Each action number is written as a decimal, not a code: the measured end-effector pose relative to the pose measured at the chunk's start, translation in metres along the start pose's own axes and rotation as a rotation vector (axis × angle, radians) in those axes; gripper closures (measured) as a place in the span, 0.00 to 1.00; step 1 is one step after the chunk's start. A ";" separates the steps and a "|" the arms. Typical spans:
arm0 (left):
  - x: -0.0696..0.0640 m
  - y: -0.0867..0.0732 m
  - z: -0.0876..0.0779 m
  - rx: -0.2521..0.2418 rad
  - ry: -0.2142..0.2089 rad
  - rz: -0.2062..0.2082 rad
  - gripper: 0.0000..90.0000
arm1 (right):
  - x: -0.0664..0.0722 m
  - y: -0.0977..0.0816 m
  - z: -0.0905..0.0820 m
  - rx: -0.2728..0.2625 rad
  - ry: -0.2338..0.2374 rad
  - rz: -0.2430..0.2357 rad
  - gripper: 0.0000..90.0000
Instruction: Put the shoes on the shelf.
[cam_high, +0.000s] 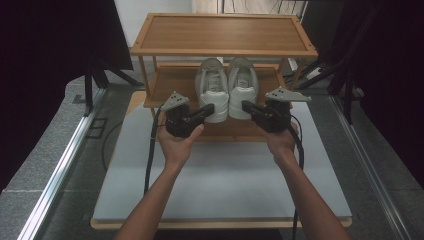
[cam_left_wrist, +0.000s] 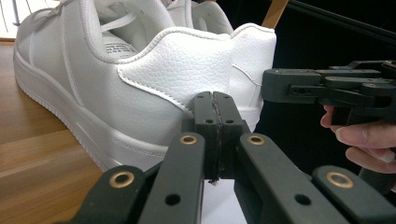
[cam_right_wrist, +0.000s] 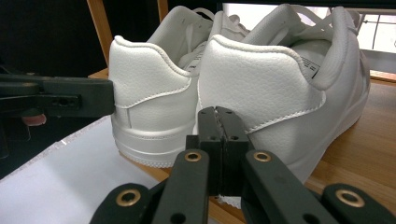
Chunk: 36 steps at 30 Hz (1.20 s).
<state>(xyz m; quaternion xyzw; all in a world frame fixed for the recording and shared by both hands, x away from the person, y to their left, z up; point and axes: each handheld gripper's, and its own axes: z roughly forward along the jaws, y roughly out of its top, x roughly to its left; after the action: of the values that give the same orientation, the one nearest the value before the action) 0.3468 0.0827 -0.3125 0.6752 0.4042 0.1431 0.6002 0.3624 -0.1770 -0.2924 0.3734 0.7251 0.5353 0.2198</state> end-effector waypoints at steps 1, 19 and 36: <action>0.000 0.000 0.001 0.000 0.004 0.001 1.00 | 0.000 0.000 0.000 0.002 0.003 0.004 1.00; 0.008 0.003 0.007 -0.021 0.016 -0.025 1.00 | -0.003 0.002 0.001 0.007 0.021 0.016 1.00; 0.007 0.004 0.001 -0.004 -0.041 -0.033 0.72 | -0.002 0.002 -0.002 -0.001 0.029 0.025 0.94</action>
<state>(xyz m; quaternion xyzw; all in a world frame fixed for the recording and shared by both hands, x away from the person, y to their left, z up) 0.3537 0.0873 -0.3107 0.6701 0.4025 0.1203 0.6119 0.3626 -0.1794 -0.2895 0.3746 0.7232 0.5435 0.2029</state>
